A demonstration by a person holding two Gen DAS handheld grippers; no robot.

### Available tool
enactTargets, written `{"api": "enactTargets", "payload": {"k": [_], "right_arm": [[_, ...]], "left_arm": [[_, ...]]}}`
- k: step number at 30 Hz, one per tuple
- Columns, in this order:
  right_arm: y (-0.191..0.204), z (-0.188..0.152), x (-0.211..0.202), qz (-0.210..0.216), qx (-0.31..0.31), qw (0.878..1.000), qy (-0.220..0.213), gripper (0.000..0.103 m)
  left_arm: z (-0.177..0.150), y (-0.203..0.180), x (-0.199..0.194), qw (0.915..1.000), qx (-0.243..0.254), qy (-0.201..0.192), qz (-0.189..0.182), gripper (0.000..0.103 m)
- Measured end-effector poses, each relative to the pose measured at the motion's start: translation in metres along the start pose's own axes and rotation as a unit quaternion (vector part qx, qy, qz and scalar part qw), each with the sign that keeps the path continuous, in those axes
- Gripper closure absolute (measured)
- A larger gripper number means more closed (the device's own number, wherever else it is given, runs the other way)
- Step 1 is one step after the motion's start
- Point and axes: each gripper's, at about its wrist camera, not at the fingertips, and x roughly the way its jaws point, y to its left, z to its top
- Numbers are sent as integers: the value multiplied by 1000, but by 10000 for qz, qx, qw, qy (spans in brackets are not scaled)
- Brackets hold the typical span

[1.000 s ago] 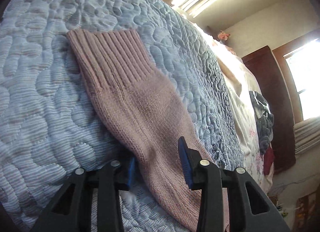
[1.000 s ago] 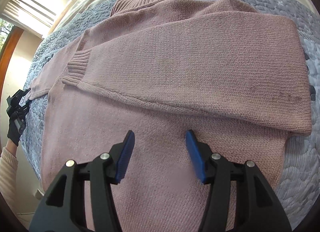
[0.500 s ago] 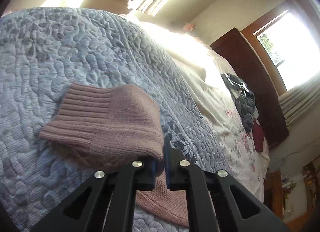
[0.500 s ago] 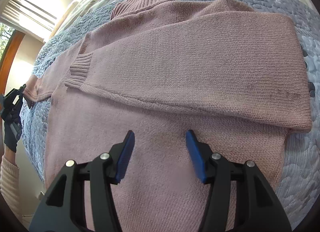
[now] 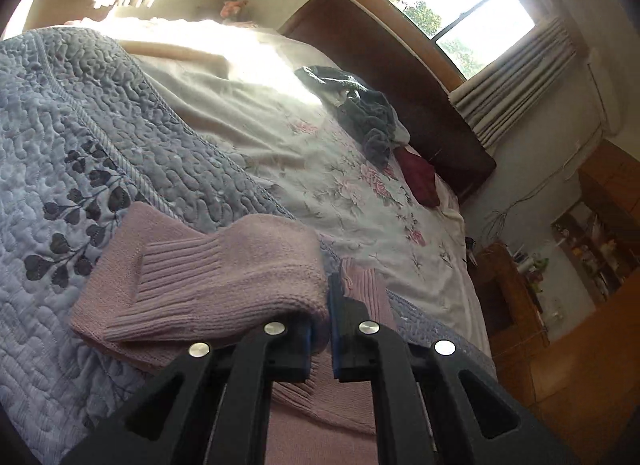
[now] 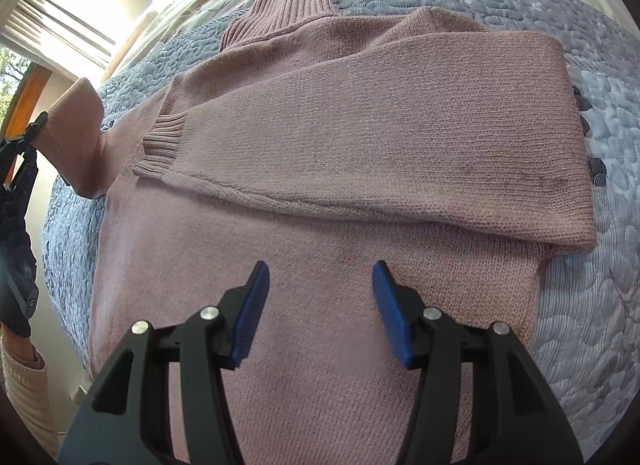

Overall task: Fold small clothes
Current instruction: 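Fold the held sleeve across the sweater body and open the left gripper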

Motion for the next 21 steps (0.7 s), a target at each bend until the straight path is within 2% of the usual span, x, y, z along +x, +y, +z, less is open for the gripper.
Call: {"api": "enactTargets", "payload": {"k": [3, 5, 13, 15, 18, 21], "right_arm": [[-4, -2, -2, 51, 58, 10000, -14, 49], [-6, -3, -1, 75, 81, 9999, -5, 49], [-7, -5, 0, 67, 46, 9999, 78, 49], [-6, -4, 0, 50, 65, 9999, 106, 49], [-2, 0, 0, -22, 55, 9999, 149, 49], [11, 4, -4, 64, -54, 9998, 172, 48]], "left_arm": [[-30, -23, 29, 9995, -10, 266, -188, 97], [-50, -28, 49, 9988, -37, 458, -154, 97], [-106, 8, 103, 9898, -469, 1323, 246, 96], [-115, 17, 106, 9875, -461, 1484, 281, 96], [-123, 22, 102, 9838, -432, 1737, 125, 91], [-126, 17, 79, 9793, -73, 2022, -36, 90]]}}
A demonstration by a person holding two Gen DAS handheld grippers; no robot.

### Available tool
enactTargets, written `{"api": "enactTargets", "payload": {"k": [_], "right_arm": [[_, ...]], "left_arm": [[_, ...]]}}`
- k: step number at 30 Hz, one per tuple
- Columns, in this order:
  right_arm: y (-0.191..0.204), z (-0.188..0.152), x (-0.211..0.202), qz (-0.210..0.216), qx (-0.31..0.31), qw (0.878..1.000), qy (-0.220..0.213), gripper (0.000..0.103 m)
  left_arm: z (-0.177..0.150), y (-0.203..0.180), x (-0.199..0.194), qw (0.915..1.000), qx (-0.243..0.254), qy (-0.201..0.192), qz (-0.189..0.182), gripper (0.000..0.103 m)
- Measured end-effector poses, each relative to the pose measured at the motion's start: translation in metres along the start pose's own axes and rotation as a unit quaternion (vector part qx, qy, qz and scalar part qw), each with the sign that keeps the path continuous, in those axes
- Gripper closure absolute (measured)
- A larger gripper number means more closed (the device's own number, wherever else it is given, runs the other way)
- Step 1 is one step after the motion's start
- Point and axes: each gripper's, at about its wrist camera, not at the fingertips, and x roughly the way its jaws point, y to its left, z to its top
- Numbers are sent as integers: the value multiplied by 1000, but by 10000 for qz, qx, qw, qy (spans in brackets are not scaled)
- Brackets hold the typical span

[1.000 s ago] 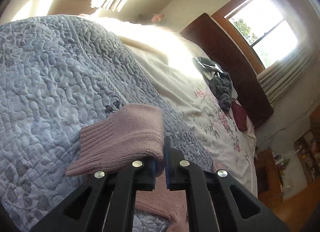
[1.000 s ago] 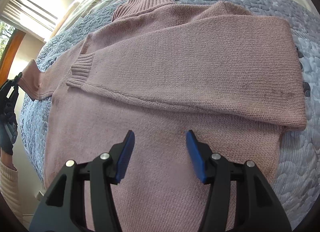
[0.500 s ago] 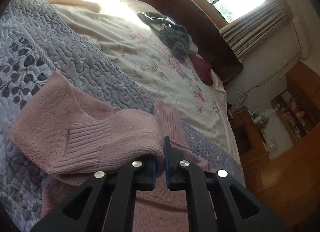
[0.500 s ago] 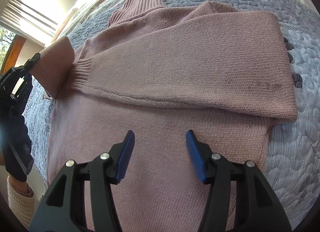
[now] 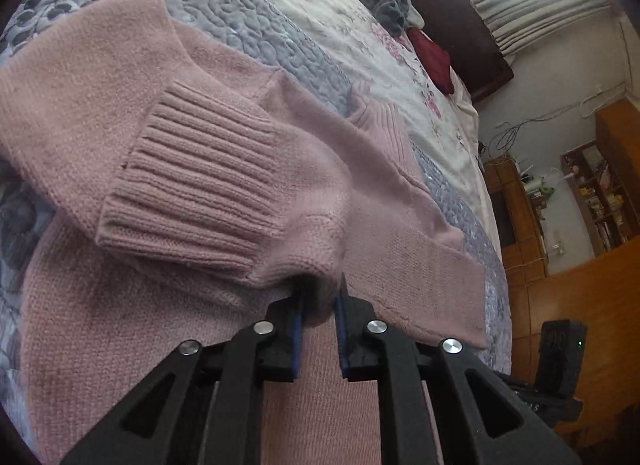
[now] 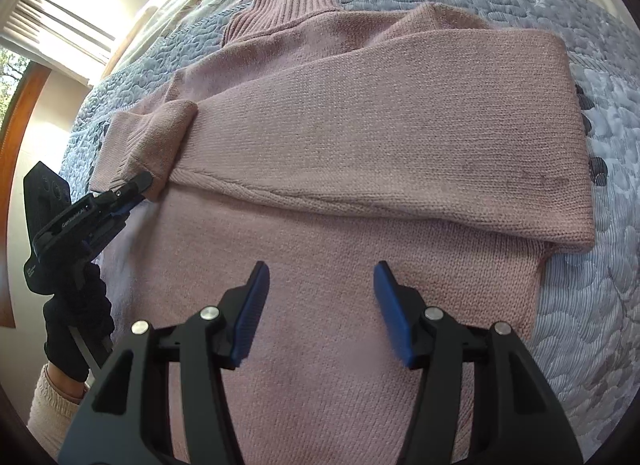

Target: Fold small clothes

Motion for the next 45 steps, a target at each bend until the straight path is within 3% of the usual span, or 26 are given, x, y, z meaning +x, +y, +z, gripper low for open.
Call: {"api": "enactTargets", "payload": {"k": [3, 7, 9, 12, 17, 22, 24, 25, 27, 28, 32, 39, 42, 45], "right_arm": [[22, 11, -5, 143, -199, 9997, -2, 48], [59, 43, 2, 598, -170, 9980, 69, 47], [79, 59, 12, 650, -166, 9977, 121, 46], [105, 80, 32, 896, -35, 9953, 364, 45], [136, 102, 62, 894, 7, 9942, 600, 45], [151, 109, 99, 910, 182, 9916, 904, 45], [152, 108, 113, 867, 239, 9909, 998, 51], [151, 106, 118, 828, 234, 9910, 1026, 68], [150, 103, 118, 782, 119, 9923, 958, 84], [149, 103, 114, 858, 58, 9922, 906, 88], [136, 104, 71, 1087, -142, 9929, 462, 90], [76, 102, -6, 871, -109, 9960, -188, 90], [43, 99, -5, 600, 100, 9980, -158, 90], [20, 96, 23, 275, 309, 9991, 114, 89]], "left_arm": [[0, -4, -35, 9981, 613, 26, 109, 90], [31, 1, -86, 9899, 1009, -648, 757, 80], [50, 11, -91, 9847, 1049, -733, 1184, 77], [72, 33, -78, 9784, 967, -524, 1748, 77], [76, 58, -55, 9790, 747, -165, 1892, 78], [72, 74, -53, 9848, 440, -247, 1663, 78], [71, 73, -54, 9848, 442, -270, 1660, 78], [70, 72, -55, 9847, 450, -266, 1664, 78], [71, 69, -58, 9857, 378, -255, 1623, 78], [72, 67, -61, 9863, 329, -262, 1597, 78], [73, 50, -80, 9876, 403, -530, 1424, 78], [78, 8, -64, 9854, 824, -557, 1384, 78], [72, -9, -34, 9809, 1111, -305, 1567, 78], [64, -12, 0, 9743, 1228, 94, 1886, 78]]}}
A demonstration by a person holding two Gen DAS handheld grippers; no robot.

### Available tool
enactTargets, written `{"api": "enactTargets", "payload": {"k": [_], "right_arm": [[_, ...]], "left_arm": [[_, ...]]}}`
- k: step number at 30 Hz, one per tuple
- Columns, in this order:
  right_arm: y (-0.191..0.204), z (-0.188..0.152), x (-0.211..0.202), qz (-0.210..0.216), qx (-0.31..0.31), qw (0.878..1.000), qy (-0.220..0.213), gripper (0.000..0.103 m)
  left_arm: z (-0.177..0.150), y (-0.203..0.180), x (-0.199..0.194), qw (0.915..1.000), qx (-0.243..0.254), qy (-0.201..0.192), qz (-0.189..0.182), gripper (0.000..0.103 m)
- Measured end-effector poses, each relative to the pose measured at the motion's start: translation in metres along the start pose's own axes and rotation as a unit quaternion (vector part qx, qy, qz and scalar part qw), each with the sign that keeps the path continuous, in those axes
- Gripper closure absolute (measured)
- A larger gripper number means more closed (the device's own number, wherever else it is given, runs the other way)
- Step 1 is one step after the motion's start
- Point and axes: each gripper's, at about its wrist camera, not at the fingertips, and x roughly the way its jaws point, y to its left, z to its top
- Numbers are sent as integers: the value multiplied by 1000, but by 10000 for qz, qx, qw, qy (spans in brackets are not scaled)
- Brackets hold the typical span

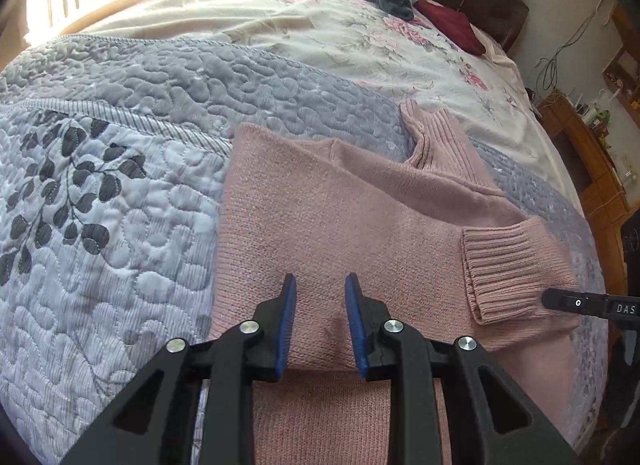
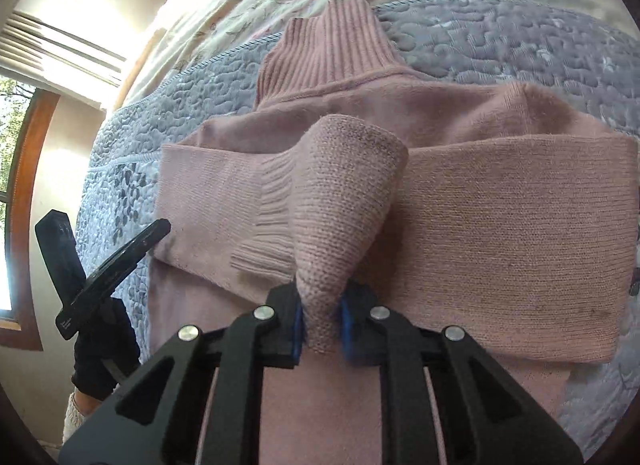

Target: Fold small clothes

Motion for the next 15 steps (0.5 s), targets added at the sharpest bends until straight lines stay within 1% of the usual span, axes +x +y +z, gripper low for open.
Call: {"api": "enactTargets", "payload": {"k": [1, 2, 3, 4, 5, 6, 8, 9, 11, 12, 13, 15], "right_arm": [[-5, -2, 10, -109, 36, 9999, 77, 89], [-10, -3, 18, -175, 53, 9997, 163, 87], [-12, -5, 24, -250, 29, 9995, 212, 82], [-11, -8, 26, -325, -48, 9993, 201, 82], [-8, -10, 25, -402, -161, 9989, 150, 80], [-3, -11, 21, -523, -256, 9983, 79, 72], [9, -13, 7, -847, -503, 9949, -206, 71], [16, -14, -2, -905, -611, 9934, -361, 68], [28, -12, -19, -821, -754, 9919, -612, 61], [36, -12, -23, -741, -863, 9913, -668, 61], [46, -10, -22, -681, -998, 9907, -632, 61], [68, -10, -11, -601, -1286, 9889, -430, 56]], "left_arm": [[-3, -1, 8, 9999, 0, 76, 77, 78], [-5, -2, 12, 9999, 17, 71, 129, 78], [-6, -2, 14, 9999, 24, 50, 136, 78], [-6, -1, 15, 9999, -2, 50, 114, 78], [-6, 1, 14, 9999, -51, 65, 70, 78], [-5, 3, 13, 9999, -107, 84, 17, 78], [-3, 6, 6, 9998, -172, 74, -22, 78], [-2, 6, 1, 9999, -171, 20, -11, 78], [-1, 3, -12, 9997, -166, -150, -118, 78], [0, 1, -18, 9994, -180, -223, -215, 77], [1, -3, -21, 9990, -189, -254, -312, 76], [3, -11, -21, 9986, -156, -208, -461, 75]]}}
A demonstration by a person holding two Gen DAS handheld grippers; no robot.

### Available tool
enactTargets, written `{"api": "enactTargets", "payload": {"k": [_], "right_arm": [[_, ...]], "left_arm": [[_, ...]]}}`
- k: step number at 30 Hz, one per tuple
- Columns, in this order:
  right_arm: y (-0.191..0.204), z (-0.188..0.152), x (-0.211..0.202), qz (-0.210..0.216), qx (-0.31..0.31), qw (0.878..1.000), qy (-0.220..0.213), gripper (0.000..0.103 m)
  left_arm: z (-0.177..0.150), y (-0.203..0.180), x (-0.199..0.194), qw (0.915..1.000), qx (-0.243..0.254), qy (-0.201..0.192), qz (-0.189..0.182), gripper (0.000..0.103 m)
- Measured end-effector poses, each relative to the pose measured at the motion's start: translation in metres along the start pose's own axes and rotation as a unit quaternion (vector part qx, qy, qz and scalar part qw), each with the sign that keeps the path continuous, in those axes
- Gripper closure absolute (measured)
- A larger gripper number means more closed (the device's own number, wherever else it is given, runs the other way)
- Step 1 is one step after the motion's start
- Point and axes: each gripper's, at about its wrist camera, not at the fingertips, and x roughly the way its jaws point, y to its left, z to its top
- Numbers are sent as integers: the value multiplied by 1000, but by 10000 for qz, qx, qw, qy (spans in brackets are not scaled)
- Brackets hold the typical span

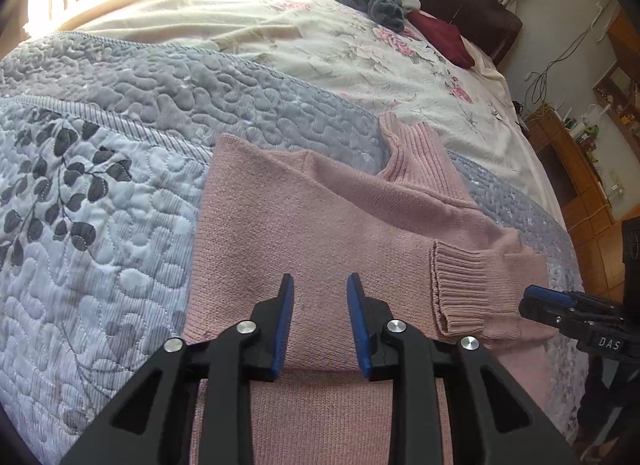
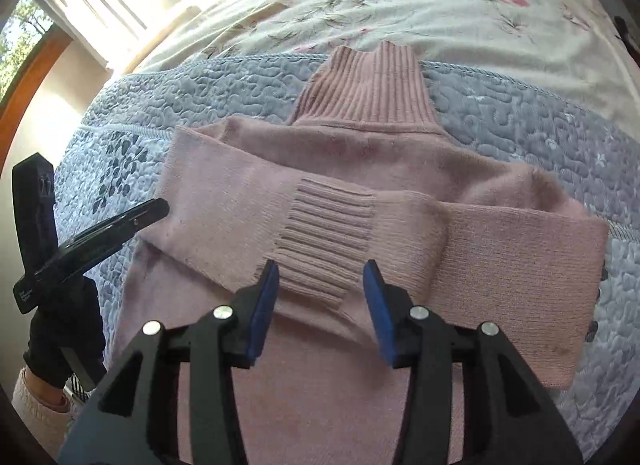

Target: Fold small clothes

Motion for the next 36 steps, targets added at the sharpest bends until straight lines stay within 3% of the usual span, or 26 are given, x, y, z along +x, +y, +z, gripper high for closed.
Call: {"api": "enactTargets", "payload": {"k": [3, 8, 10, 11, 12, 14, 19, 24, 30, 36], "right_arm": [[28, 1, 27, -163, -352, 9988, 302, 53], [41, 0, 67, -547, -497, 9946, 732, 53], [40, 0, 75, -646, -516, 9935, 785, 60], [39, 0, 74, -699, -533, 9933, 755, 72], [37, 0, 72, -692, -513, 9936, 728, 90], [28, 1, 63, -472, -292, 9961, 683, 99], [-1, 0, 14, -126, 151, 9997, 150, 99], [-54, -8, -41, 182, 800, 9961, -312, 99], [-113, -27, -74, -10, 1301, 9900, -542, 99], [-155, -60, -65, -304, 1606, 9861, -313, 99]], "left_arm": [[0, -8, 13, 9998, 112, 162, 47, 75], [-8, 5, 35, 9990, -80, 416, 117, 75], [-9, 10, 36, 9991, -111, 396, 122, 75], [-9, 12, 37, 9990, -161, 407, 107, 75], [-10, 15, 38, 9989, -210, 413, 70, 75], [-10, 16, 38, 9989, -215, 409, 52, 75], [-11, 11, 39, 9991, -81, 386, 181, 75], [-10, 13, 39, 9990, -179, 379, 162, 75], [-10, 13, 40, 9990, -169, 369, 170, 75], [-10, 13, 40, 9990, -169, 364, 191, 75]]}}
